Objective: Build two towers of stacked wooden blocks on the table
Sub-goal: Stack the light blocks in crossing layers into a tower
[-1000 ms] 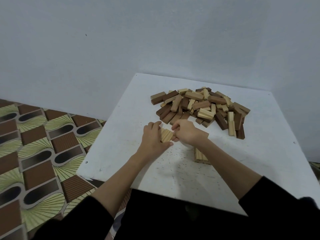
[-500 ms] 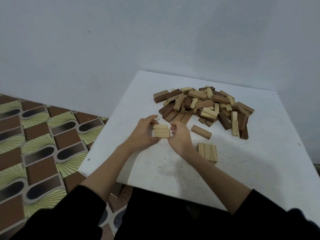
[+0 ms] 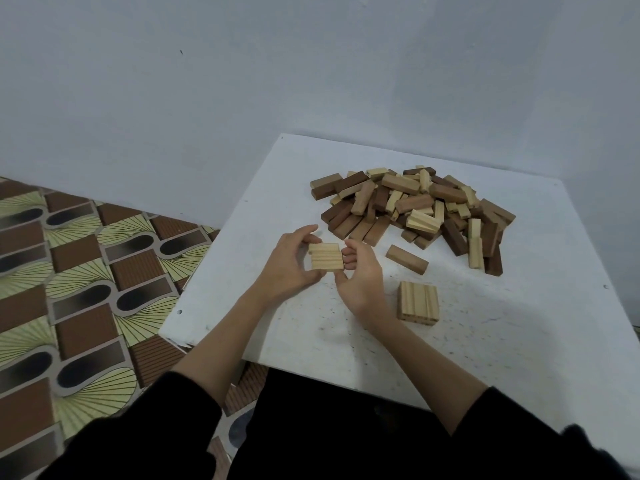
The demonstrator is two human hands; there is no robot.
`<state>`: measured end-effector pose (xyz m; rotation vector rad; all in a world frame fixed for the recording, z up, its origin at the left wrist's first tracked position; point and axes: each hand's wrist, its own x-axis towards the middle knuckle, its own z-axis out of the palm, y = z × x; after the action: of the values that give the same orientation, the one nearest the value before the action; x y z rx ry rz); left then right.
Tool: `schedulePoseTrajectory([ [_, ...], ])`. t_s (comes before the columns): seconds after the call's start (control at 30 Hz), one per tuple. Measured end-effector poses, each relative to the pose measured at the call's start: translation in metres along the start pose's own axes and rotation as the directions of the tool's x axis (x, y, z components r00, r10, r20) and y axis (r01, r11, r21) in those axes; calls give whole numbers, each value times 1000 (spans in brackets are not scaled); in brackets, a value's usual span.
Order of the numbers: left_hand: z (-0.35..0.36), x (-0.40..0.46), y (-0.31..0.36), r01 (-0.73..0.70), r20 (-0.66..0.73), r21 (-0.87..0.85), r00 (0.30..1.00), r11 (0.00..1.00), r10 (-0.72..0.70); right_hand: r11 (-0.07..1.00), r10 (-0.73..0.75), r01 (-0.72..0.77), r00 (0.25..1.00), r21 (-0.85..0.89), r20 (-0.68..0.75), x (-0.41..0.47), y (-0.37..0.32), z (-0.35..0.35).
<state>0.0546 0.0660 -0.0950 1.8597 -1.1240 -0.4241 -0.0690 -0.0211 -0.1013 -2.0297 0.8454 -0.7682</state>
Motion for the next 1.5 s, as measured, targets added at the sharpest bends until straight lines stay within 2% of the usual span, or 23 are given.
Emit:
schedulePoseTrajectory([
  [0.83, 2, 1, -3, -3, -1, 50, 1000, 999, 3, 1000, 6, -6, 1000, 11, -5, 2, 6, 1],
  [1.5, 0, 0, -1, -5, 11, 68, 1000, 998, 4, 999, -54, 55, 997, 4, -49, 1, 7, 1],
])
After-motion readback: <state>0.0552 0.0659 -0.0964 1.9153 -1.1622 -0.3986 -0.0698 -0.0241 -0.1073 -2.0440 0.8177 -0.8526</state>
